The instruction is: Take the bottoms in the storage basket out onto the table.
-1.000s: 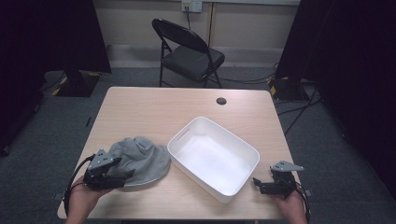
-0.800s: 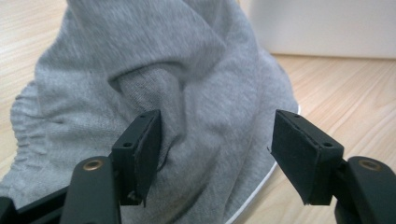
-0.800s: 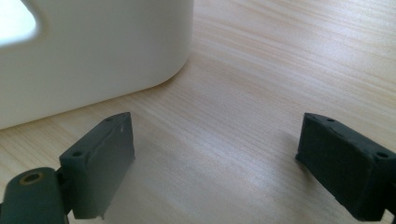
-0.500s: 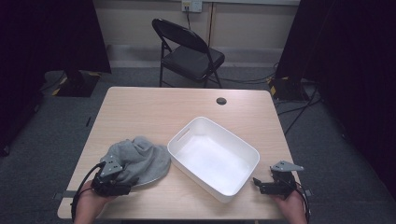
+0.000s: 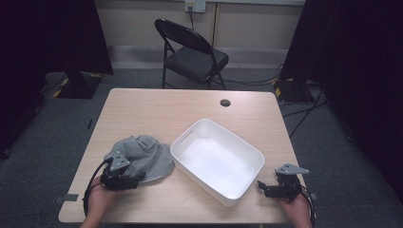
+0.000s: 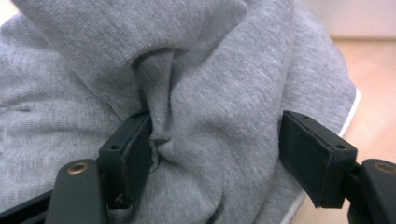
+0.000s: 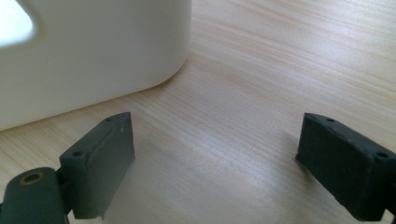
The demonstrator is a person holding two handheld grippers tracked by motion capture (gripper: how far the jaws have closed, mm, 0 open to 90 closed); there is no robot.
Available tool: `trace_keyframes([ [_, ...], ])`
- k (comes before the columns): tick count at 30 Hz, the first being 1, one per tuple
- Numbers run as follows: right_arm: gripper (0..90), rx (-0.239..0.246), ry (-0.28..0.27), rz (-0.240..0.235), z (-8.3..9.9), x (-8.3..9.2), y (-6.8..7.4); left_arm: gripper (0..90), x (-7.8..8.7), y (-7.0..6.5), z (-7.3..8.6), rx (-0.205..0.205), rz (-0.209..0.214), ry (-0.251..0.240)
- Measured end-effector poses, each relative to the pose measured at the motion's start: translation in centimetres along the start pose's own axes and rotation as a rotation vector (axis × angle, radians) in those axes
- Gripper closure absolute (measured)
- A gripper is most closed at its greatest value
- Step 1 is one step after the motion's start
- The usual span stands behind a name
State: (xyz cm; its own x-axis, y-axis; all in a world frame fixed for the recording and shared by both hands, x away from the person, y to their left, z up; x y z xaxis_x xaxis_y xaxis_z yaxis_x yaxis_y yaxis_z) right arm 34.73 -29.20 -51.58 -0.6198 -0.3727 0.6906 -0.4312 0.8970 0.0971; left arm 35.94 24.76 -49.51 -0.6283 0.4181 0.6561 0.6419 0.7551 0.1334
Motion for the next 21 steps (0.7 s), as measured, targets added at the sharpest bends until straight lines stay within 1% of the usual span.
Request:
trace_keyframes([
  [1,10.3,0.0,0.0,0.0,0.0,0.0,0.0,27.2,-0.4,0.2,-0.2,0.014,-0.005,-0.01],
  [3,10.3,0.0,0.0,0.0,0.0,0.0,0.0,27.2,-1.0,0.7,-0.6,0.027,-0.008,-0.017],
  [8,10.3,-0.001,0.0,0.002,0.0,0.0,0.0,28.0,-2.8,2.5,-1.8,0.024,-0.018,-0.016],
  [9,10.3,-0.001,-0.001,0.001,0.0,0.0,0.0,28.0,-3.1,2.8,-2.1,0.031,-0.019,-0.017],
  [10,10.2,-0.001,-0.001,0.002,0.0,0.0,0.0,27.8,-3.4,3.1,-2.3,0.031,-0.018,-0.015],
  [11,10.3,0.0,-0.001,0.003,0.0,0.0,0.0,27.4,-3.7,3.3,-2.5,0.039,-0.021,-0.018],
  [13,10.3,-0.001,-0.001,0.003,0.0,0.0,0.0,26.2,-4.0,3.5,-2.8,0.036,-0.018,-0.018],
  [15,10.3,-0.001,-0.001,0.002,0.0,0.0,0.0,23.4,-4.1,3.6,-3.0,0.045,-0.011,-0.025],
  [17,10.3,-0.001,-0.001,0.002,0.0,0.0,0.0,19.9,-3.9,3.5,-3.1,0.044,0.0,-0.035],
  [19,10.3,-0.002,-0.001,0.003,0.0,0.0,0.0,19.7,-3.2,3.5,-3.1,0.033,0.012,-0.048],
  [21,10.3,-0.002,-0.001,0.003,0.0,0.0,0.0,19.5,-2.6,3.5,-3.2,0.027,0.013,-0.052],
])
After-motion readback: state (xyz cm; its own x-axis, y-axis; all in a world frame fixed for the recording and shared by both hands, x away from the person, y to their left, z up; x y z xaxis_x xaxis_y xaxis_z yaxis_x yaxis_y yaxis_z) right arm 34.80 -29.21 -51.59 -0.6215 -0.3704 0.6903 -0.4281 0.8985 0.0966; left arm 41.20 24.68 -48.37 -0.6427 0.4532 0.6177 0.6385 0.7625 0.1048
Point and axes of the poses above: each handheld gripper's, and its own axes: x roughly backward along the jaws, z roughly out of its underside, y roughly to its left, the point moved 2 cm from there along -x, roughly forward along the jaws, and after that the axes turned 8 degrees about -x, right-handed, at the moved point
